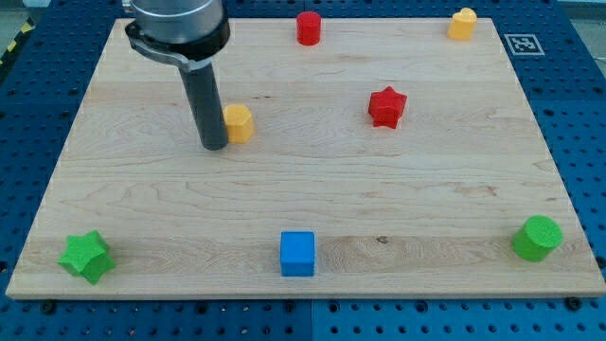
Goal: Slightly push the yellow hexagon
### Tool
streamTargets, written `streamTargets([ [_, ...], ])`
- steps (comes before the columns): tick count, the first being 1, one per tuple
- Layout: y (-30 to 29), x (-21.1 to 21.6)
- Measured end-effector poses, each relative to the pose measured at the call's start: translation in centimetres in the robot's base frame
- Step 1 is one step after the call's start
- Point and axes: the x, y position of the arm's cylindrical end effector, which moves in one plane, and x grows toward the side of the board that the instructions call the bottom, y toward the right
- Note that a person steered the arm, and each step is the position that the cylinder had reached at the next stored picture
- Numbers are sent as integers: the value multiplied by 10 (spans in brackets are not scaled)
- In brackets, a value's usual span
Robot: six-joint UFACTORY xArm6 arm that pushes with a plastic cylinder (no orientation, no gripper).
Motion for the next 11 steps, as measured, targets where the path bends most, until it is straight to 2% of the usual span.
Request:
streamTargets([
  [2, 9, 17],
  [4, 9, 14],
  [8, 9, -12],
  [11, 9, -47],
])
